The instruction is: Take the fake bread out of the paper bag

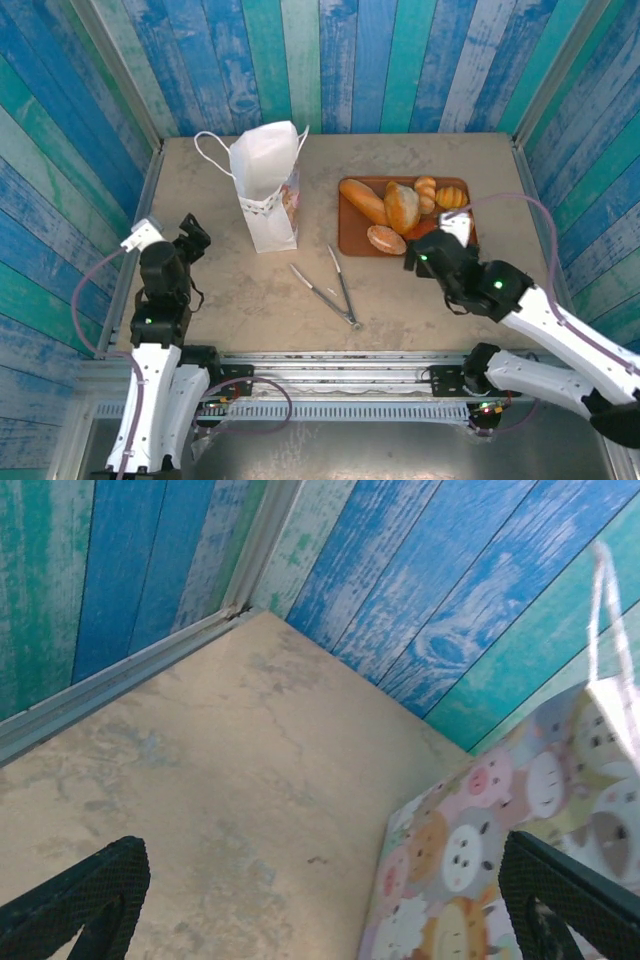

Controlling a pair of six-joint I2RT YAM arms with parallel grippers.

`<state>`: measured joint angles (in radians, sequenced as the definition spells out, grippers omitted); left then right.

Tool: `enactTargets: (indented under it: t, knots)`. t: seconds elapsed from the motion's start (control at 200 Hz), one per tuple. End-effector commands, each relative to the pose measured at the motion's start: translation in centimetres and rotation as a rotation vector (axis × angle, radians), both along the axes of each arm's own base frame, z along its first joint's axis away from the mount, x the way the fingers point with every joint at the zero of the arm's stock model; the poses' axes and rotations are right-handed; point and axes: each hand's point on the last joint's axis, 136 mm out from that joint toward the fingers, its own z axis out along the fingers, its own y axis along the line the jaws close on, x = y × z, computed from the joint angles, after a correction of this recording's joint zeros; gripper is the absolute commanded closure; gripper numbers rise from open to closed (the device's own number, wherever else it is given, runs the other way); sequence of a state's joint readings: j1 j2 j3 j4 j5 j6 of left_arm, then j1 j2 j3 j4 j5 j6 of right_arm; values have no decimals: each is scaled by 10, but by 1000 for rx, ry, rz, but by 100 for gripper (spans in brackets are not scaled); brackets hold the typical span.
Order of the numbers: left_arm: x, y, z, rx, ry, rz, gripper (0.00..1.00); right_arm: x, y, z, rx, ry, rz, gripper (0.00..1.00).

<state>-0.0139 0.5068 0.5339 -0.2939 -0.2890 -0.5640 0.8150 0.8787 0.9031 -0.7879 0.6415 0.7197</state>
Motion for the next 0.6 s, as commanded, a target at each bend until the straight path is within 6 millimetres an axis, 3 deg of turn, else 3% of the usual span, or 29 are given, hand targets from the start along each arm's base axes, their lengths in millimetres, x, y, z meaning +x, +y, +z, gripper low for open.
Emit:
enactTargets:
  t: [0.0, 0.265, 0.591]
  knots:
    - [3, 7, -1, 22, -69, 33, 6, 0, -41, 4, -49, -54, -132, 0]
    - [5, 21, -42, 50, -142, 119, 6, 5, -107, -4, -148, -87, -404, 0]
    - [17, 16, -64, 249, -196, 61, 6, 46, -139, -24, -215, -171, -437, 0]
